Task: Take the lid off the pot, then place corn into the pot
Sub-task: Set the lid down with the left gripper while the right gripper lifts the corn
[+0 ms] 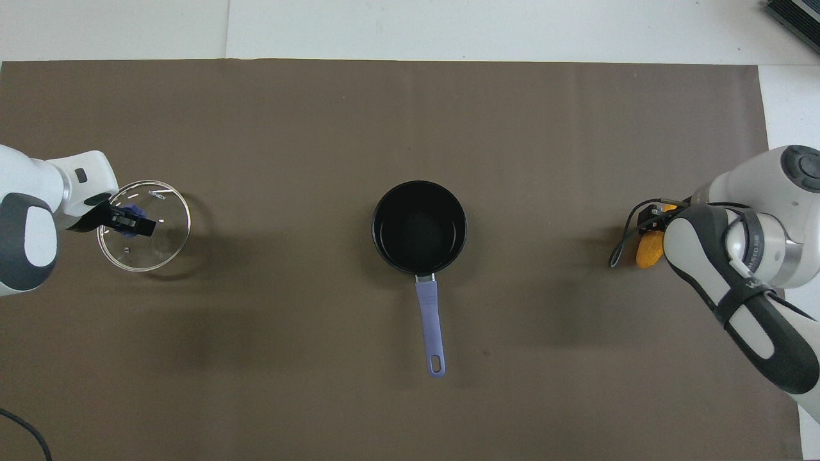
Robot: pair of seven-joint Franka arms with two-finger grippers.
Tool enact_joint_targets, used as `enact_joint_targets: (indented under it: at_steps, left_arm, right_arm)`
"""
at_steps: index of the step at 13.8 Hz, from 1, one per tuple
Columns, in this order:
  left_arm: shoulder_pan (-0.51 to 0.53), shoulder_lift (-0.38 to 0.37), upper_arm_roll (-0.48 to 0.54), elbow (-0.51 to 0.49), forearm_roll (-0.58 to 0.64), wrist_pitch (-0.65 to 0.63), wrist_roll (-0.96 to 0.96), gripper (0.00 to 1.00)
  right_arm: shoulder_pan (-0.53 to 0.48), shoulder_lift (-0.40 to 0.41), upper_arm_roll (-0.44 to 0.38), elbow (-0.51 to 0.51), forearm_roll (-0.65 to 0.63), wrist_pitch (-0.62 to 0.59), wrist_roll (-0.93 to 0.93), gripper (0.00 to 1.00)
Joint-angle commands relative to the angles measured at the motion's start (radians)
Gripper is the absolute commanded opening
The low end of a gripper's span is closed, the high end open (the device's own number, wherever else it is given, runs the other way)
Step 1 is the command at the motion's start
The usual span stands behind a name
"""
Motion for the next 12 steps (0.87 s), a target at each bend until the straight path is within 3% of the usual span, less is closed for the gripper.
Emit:
enact_joint_targets:
  at_steps: [1,5,10,11,12]
  left_arm:
    - [0.019,-0.009,-0.011,-0.038,-0.018,0.039,0.015,0.00]
    - [0.026,-0.002,-0.011,-0.043,-0.018,0.056,0.006,0.00]
    - [0.028,0.016,-0.011,-0.073,-0.018,0.134,0.005,0.00]
    - [0.028,0.016,-0.011,-0.073,-0.018,0.133,0.005,0.37]
    - [0.028,0.016,-0.011,-0.072,-0.018,0.127,0.003,0.99]
  right_arm:
    - [-0.004,0.001,0.004,-0.011,-0.015,0.032,-0.005,0.00]
    - [0.011,-0.018,0.010,0.021,-0.015,-0.026,0.031,0.00]
    - [0.148,-0.117,0.019,0.211,-0.005,-0.382,0.043,0.00]
    - [0.177,-0.146,0.019,0.217,-0.005,-0.402,0.061,0.00]
    - [0.194,-0.169,0.019,0.217,-0.007,-0.418,0.075,0.00]
